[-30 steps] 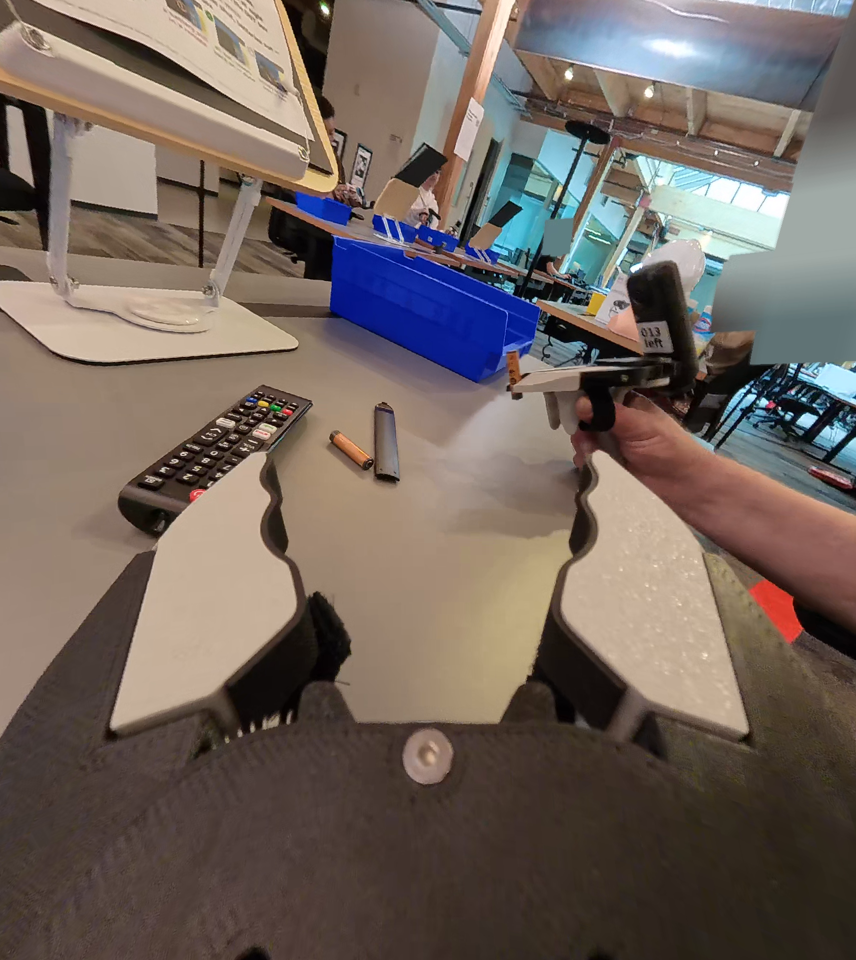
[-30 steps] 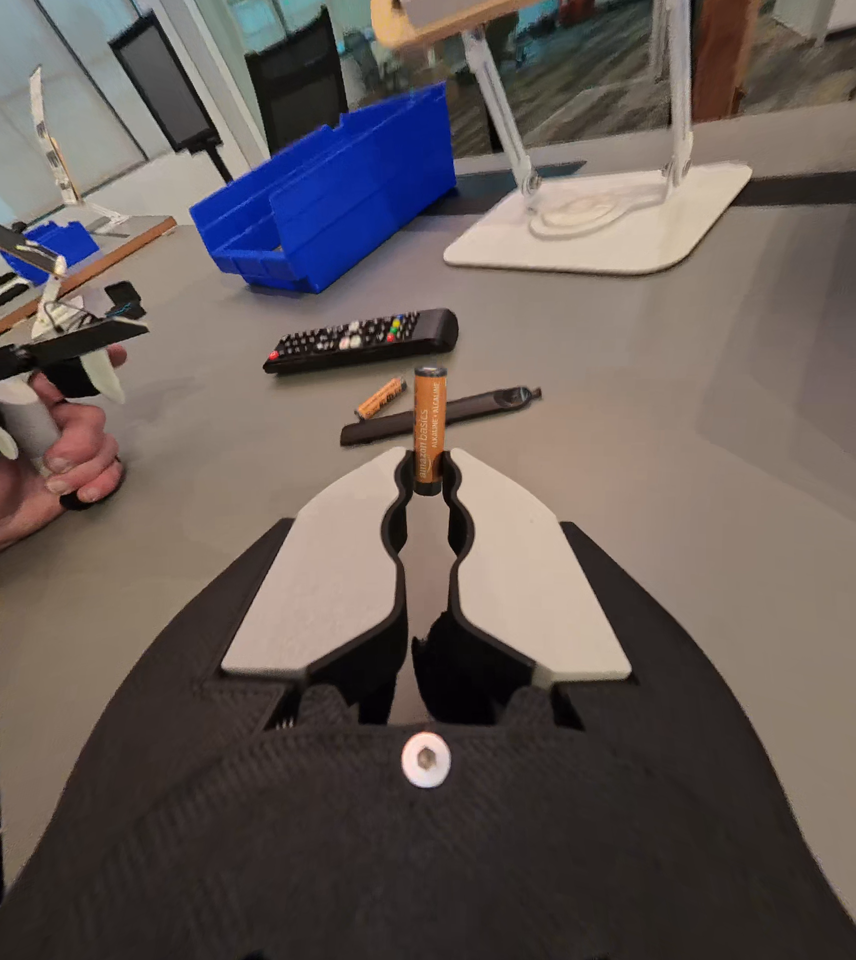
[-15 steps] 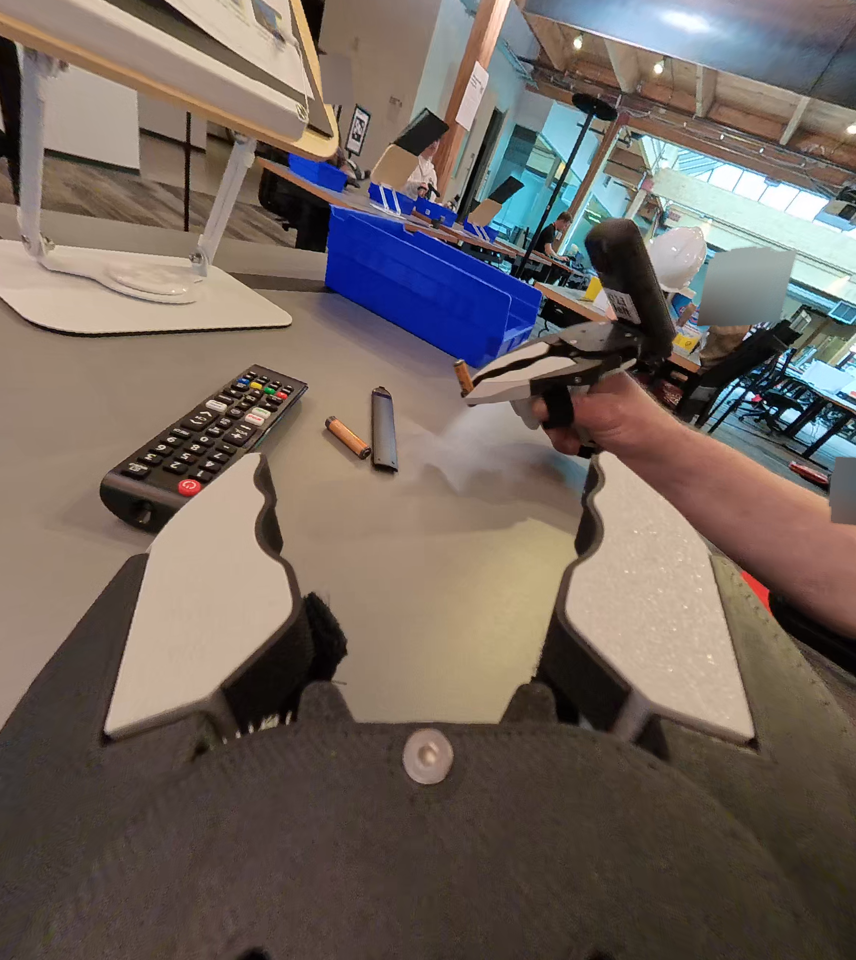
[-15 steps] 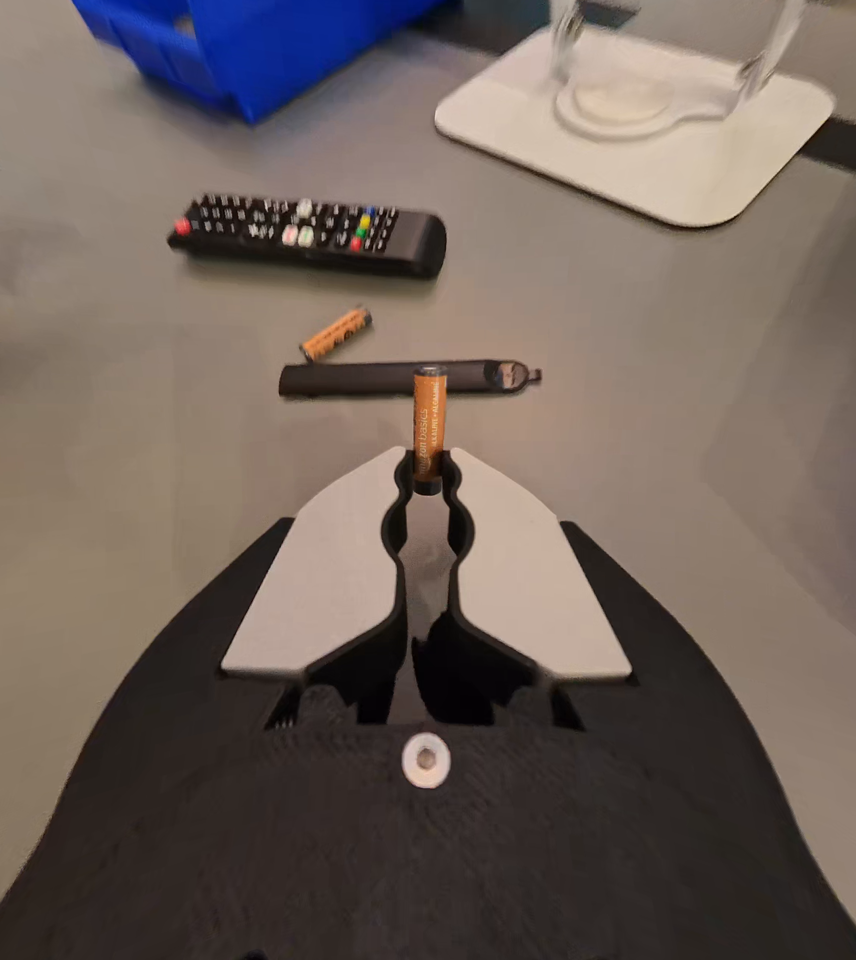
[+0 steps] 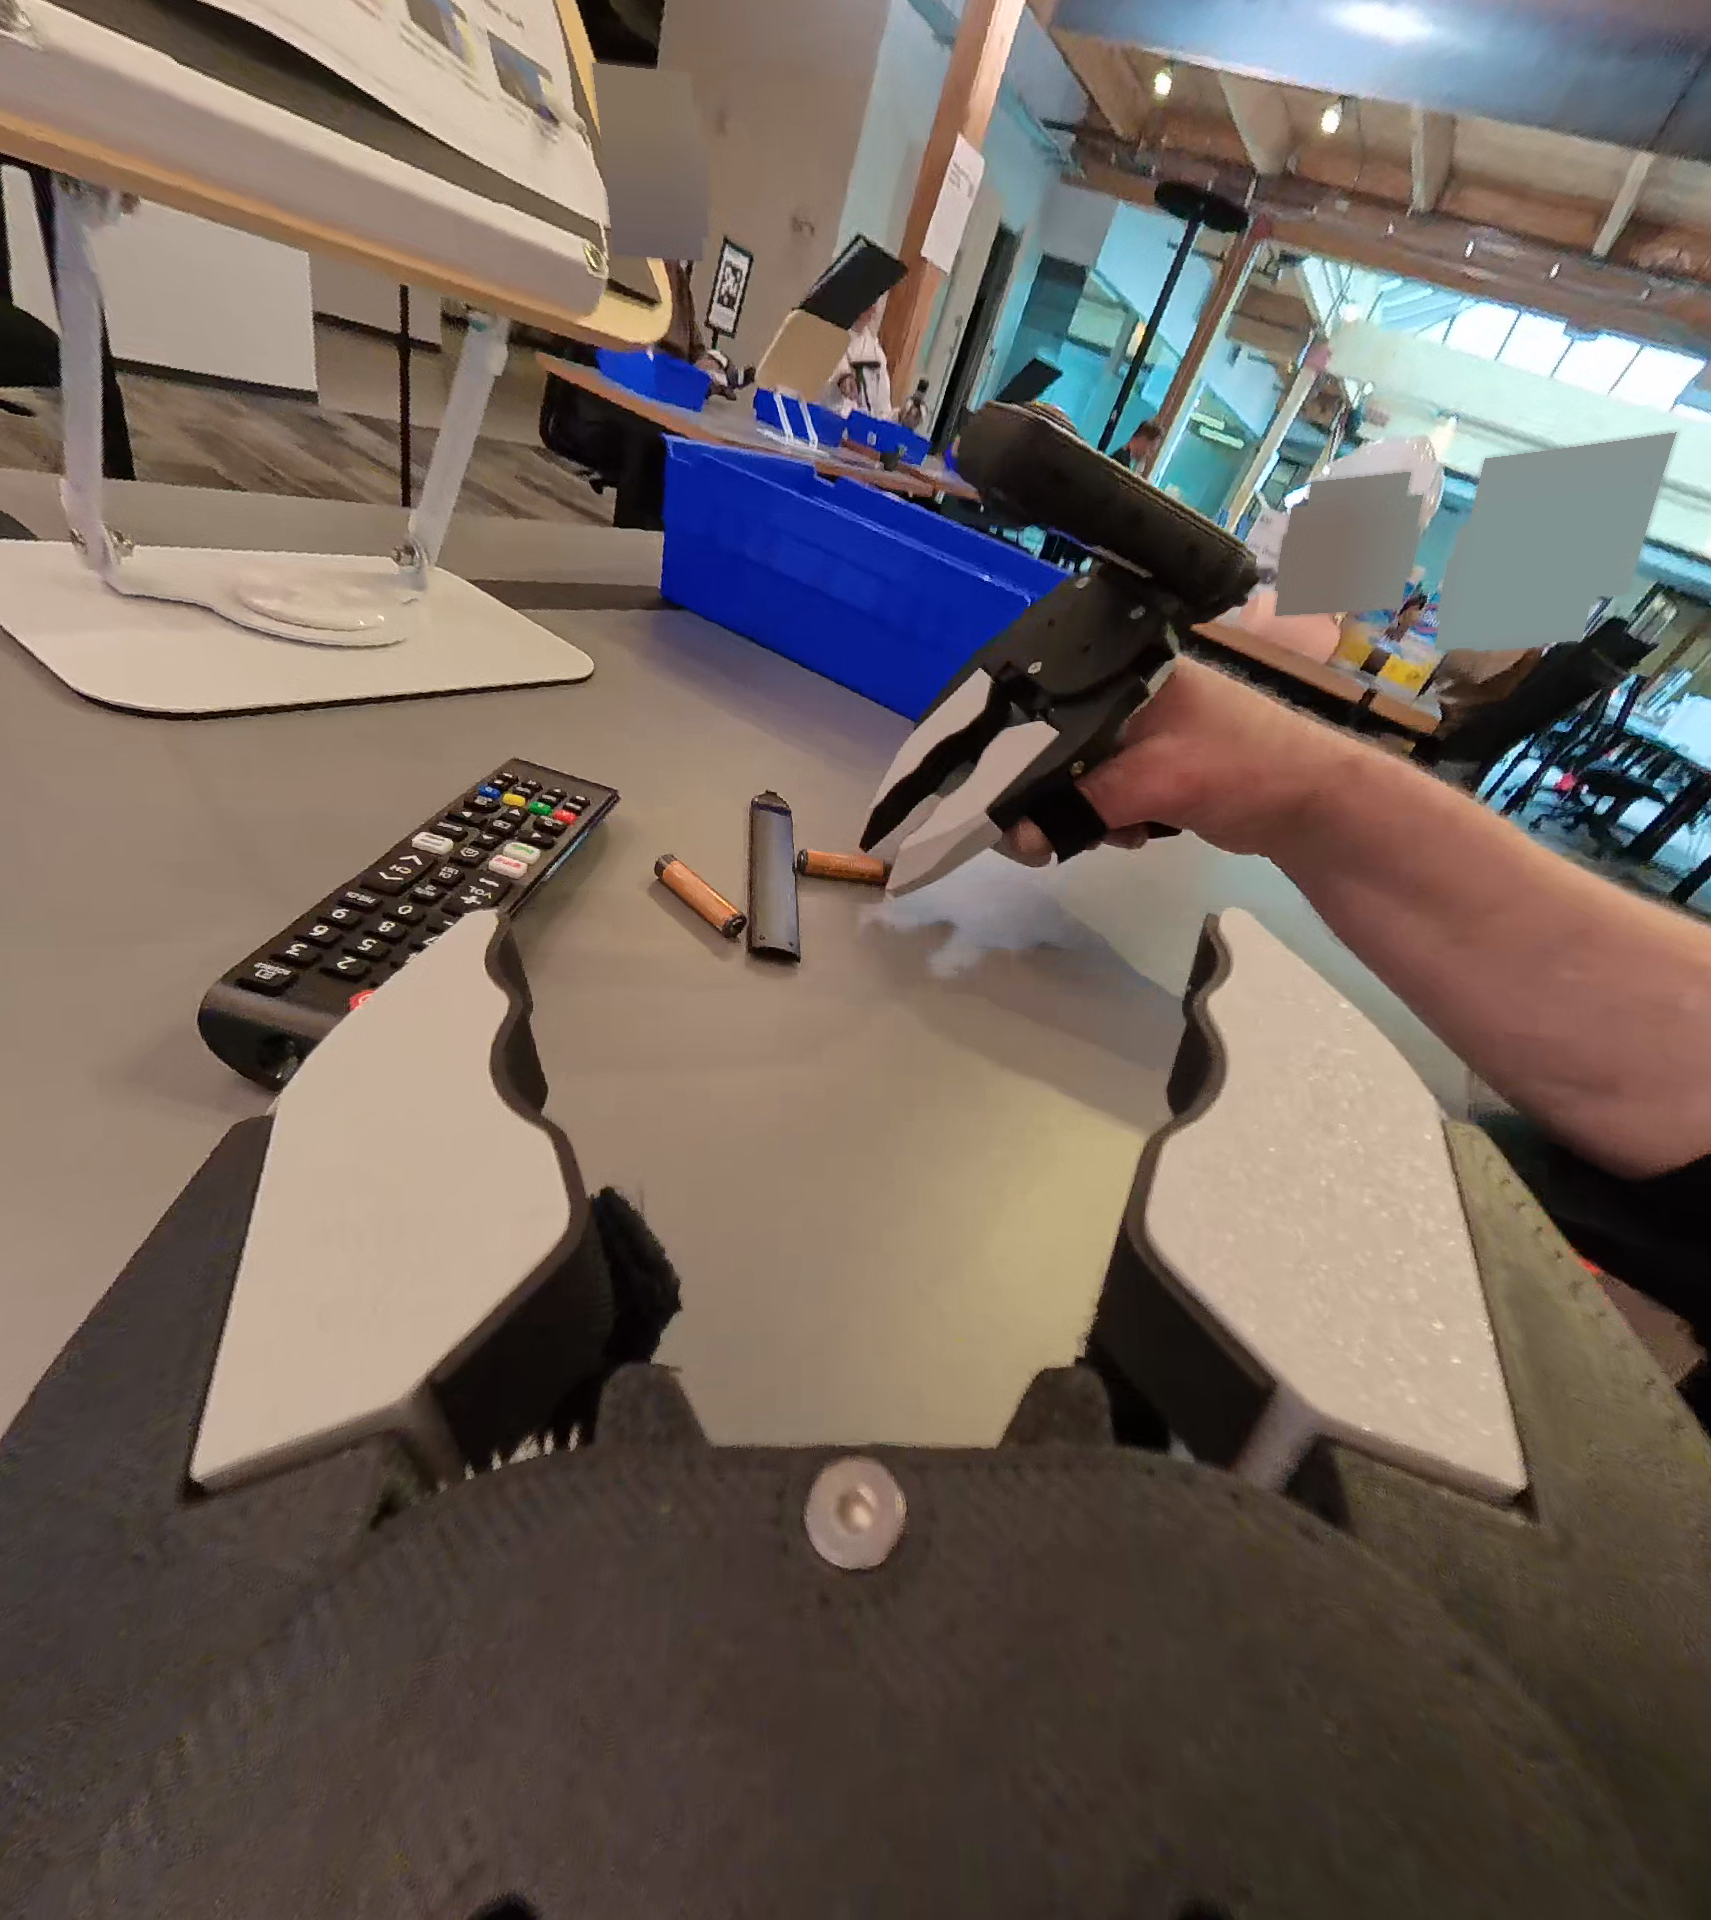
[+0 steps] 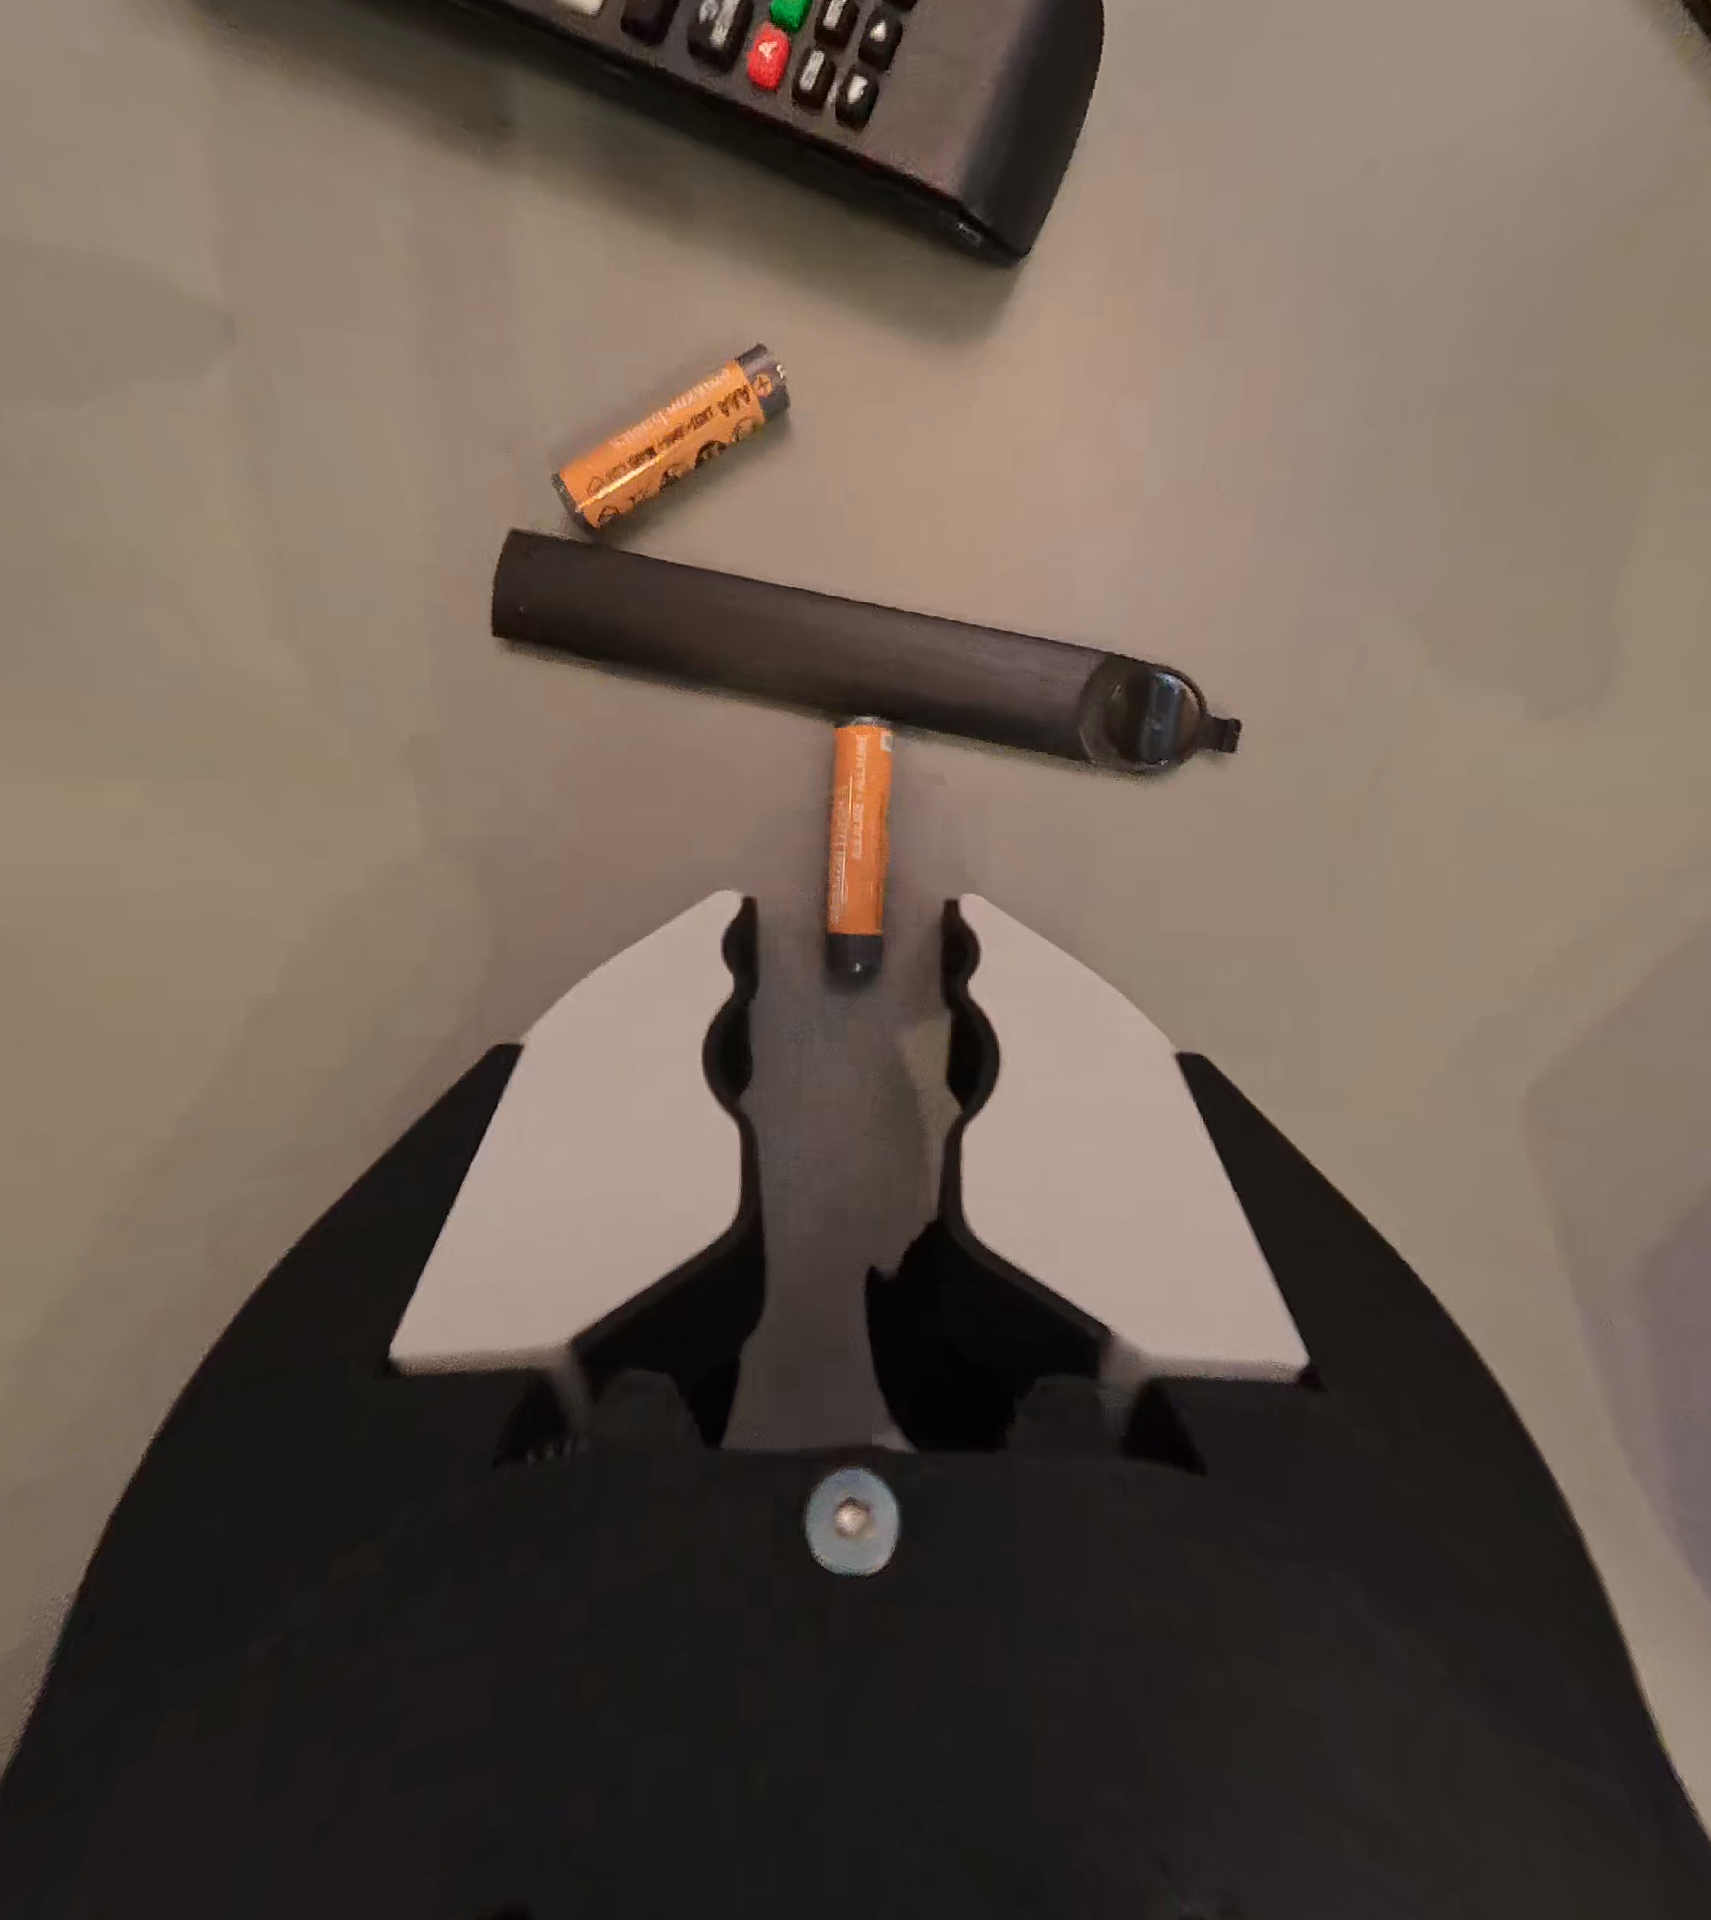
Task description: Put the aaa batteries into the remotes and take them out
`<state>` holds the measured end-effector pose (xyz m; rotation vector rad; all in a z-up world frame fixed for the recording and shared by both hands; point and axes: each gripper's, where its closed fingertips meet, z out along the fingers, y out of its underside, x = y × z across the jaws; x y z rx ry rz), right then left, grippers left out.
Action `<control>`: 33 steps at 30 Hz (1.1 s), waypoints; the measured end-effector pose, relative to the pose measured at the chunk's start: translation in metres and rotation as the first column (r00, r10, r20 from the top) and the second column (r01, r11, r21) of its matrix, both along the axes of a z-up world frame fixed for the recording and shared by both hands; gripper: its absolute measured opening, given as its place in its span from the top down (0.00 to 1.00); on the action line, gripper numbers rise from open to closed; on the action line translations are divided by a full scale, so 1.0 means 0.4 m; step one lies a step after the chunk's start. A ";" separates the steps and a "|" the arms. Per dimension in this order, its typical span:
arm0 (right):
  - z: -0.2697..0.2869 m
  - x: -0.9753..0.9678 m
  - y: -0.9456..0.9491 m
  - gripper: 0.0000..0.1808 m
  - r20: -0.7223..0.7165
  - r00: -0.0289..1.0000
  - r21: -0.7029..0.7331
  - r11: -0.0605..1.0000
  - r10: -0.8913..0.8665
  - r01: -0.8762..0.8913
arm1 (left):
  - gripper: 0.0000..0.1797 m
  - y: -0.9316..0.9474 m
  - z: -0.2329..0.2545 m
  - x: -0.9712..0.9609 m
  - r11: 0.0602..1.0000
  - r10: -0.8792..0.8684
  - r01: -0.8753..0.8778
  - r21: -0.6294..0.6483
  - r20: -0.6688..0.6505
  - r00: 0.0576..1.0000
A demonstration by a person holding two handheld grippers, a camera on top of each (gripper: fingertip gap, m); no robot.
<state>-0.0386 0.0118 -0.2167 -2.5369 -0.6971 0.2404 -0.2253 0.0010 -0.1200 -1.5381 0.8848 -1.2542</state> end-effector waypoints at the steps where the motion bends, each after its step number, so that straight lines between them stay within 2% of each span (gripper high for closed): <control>1: 0.013 0.002 -0.002 0.81 0.024 1.000 0.012 1.000 0.019 -0.019 | 0.34 0.004 0.004 -0.004 1.000 0.004 -0.003 -0.011 0.017 1.000; 4: 0.072 -0.016 0.033 0.74 0.073 0.995 0.082 0.994 0.071 -0.077 | 0.34 0.009 0.009 -0.011 1.000 0.015 -0.014 -0.022 0.042 0.999; 8: 0.138 -0.120 0.163 0.59 0.230 0.921 0.218 0.905 0.315 -0.364 | 0.33 0.012 0.004 0.000 1.000 0.002 -0.002 -0.018 0.018 1.000; 10: 0.118 -0.150 0.221 0.56 0.314 0.849 0.147 0.861 0.426 -0.487 | 0.33 0.012 0.009 -0.004 1.000 0.003 -0.002 -0.015 0.034 0.999; 11: 0.103 -0.168 0.241 0.55 0.303 0.819 0.104 0.838 0.487 -0.536 | 0.33 0.014 0.011 -0.007 1.000 0.006 -0.005 -0.016 0.042 0.999; 15: 0.027 -0.197 0.289 0.59 0.274 0.714 -0.046 0.750 0.644 -0.660 | 0.33 0.018 0.011 -0.006 1.000 0.005 -0.004 -0.027 0.044 0.999; 18: -0.005 -0.212 0.283 0.66 0.265 0.652 -0.103 0.693 0.711 -0.714 | 0.33 0.015 0.009 -0.002 1.000 -0.003 0.003 -0.020 0.036 0.999; 19: -0.004 -0.220 0.285 0.71 0.256 0.651 -0.094 0.688 0.715 -0.719 | 0.33 0.014 0.009 -0.001 1.000 -0.004 0.005 -0.016 0.034 0.999; 22: -0.004 -0.228 0.288 0.72 0.216 0.659 -0.106 0.688 0.720 -0.718 | 0.33 0.028 0.013 -0.005 1.000 0.009 -0.009 0.004 0.034 0.999; 25: -0.002 -0.229 0.288 0.73 0.152 0.689 -0.127 0.706 0.708 -0.697 | 0.31 0.077 0.008 -0.025 0.990 0.086 -0.081 0.117 -0.037 0.996; 28: 0.011 -0.241 0.270 0.73 0.011 0.722 -0.148 0.715 0.692 -0.683 | 0.31 0.138 -0.002 -0.059 0.914 0.220 -0.132 0.383 -0.197 0.955; 30: 0.027 -0.253 0.250 0.74 -0.108 0.737 -0.179 0.716 0.668 -0.675 | 0.29 0.173 -0.025 -0.065 0.840 0.299 -0.089 0.536 -0.319 0.899; 33: 0.062 -0.287 0.228 0.75 -0.280 0.745 -0.207 0.719 0.606 -0.663 | 0.28 0.221 -0.060 -0.056 0.755 0.371 -0.009 0.656 -0.417 0.830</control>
